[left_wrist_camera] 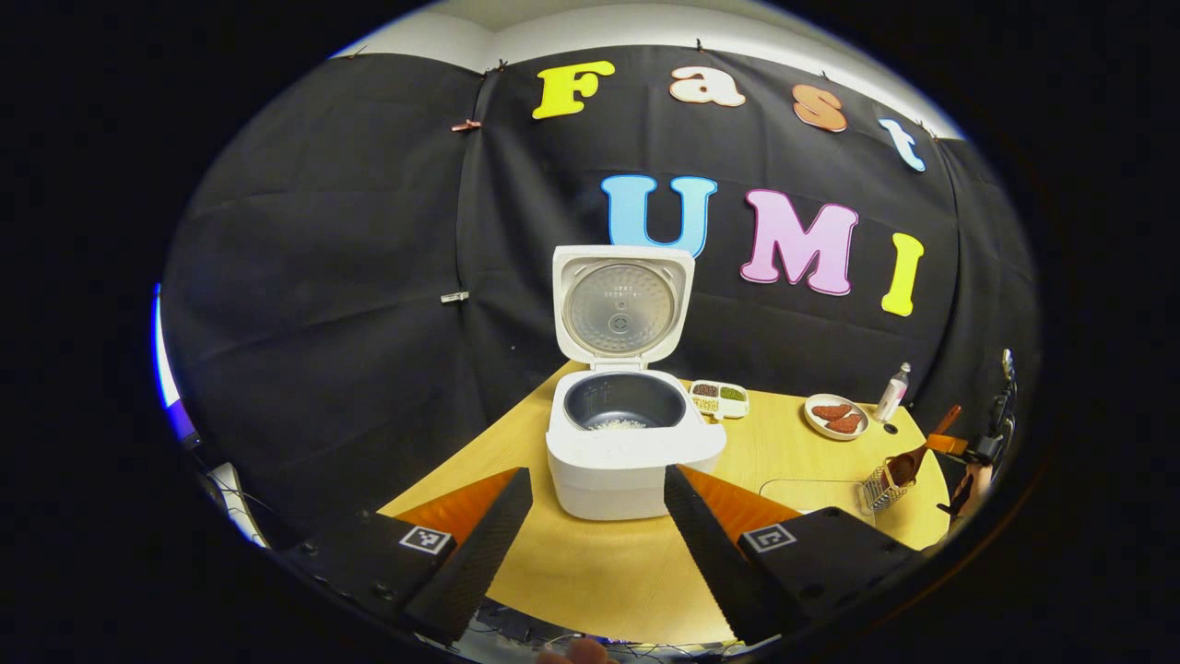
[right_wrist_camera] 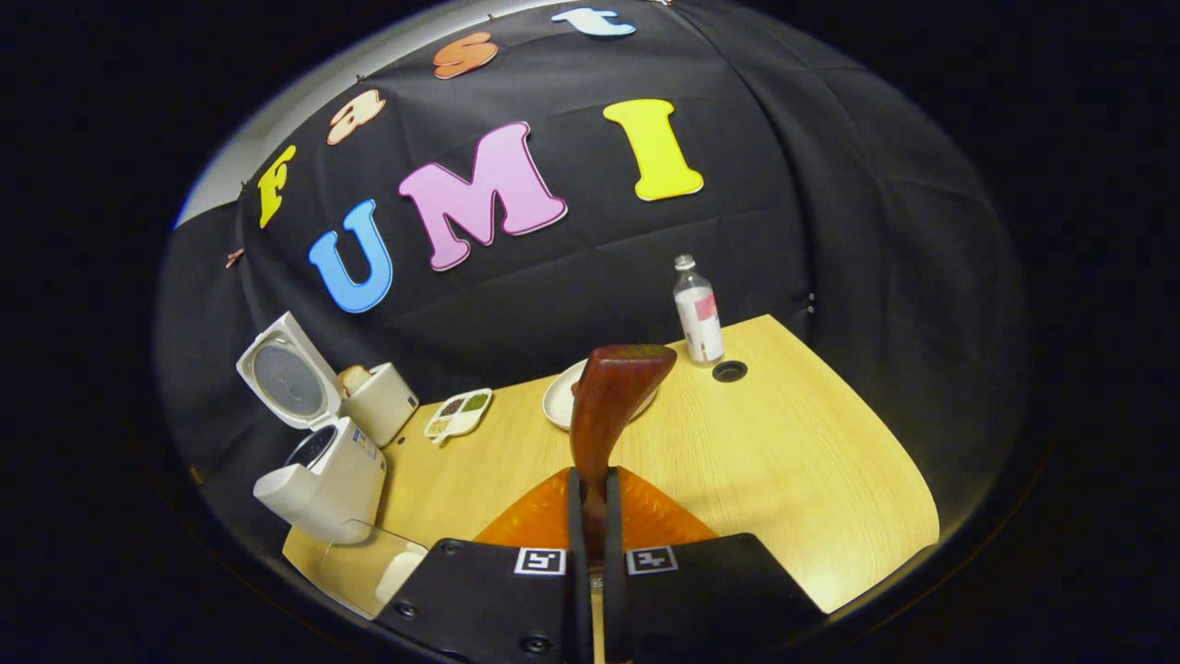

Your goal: Close the left gripper, press the button to open the rice cooker; take a wooden spoon from the chopstick holder with the right hand, scoop a spoonful of rice and pour it into the rice cooker, then put the wooden spoon back into the chopstick holder.

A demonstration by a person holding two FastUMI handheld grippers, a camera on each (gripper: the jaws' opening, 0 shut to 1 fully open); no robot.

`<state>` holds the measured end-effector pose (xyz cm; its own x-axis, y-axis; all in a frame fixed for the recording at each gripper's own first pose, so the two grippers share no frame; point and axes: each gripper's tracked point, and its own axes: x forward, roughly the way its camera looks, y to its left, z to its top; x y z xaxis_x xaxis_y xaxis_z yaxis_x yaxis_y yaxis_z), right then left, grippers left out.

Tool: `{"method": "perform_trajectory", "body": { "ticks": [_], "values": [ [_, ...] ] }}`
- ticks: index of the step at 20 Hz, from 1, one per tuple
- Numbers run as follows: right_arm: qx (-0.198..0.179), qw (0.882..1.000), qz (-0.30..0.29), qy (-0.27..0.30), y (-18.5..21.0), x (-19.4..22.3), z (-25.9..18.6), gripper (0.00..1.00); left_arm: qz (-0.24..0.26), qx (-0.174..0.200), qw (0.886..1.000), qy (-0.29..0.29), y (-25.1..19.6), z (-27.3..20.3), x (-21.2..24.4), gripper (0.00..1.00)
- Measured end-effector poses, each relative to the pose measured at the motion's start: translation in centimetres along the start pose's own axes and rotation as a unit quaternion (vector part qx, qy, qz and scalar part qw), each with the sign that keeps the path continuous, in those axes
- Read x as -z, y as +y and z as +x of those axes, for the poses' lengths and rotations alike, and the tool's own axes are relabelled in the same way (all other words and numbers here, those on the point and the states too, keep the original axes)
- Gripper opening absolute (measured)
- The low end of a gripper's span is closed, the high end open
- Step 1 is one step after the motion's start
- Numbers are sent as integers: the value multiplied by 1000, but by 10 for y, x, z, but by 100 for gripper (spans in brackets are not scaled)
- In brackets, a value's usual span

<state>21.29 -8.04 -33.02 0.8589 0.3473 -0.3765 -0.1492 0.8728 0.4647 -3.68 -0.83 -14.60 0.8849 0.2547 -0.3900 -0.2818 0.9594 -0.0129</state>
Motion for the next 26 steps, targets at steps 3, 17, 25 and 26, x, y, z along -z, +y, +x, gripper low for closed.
{"method": "perform_trajectory", "body": {
  "ticks": [3, 17, 25, 26],
  "values": [
    [-4, 1000, -9, -20, 16, -22, -16, 9, -1, 12, 1000, -8, 7, 1, -6, 99],
    [-67, 993, -96, -23, 186, 8, -94, 9, 16, 83, 996, -27, 47, -8, -14, 98],
    [-44, 979, -194, 54, 211, 101, -66, 9, 16, 94, 995, -23, 65, -13, -9, 98],
    [-40, 976, -203, 63, 211, 110, -61, 9, 16, 92, 995, -23, 68, -14, -8, 98]
  ]
}}
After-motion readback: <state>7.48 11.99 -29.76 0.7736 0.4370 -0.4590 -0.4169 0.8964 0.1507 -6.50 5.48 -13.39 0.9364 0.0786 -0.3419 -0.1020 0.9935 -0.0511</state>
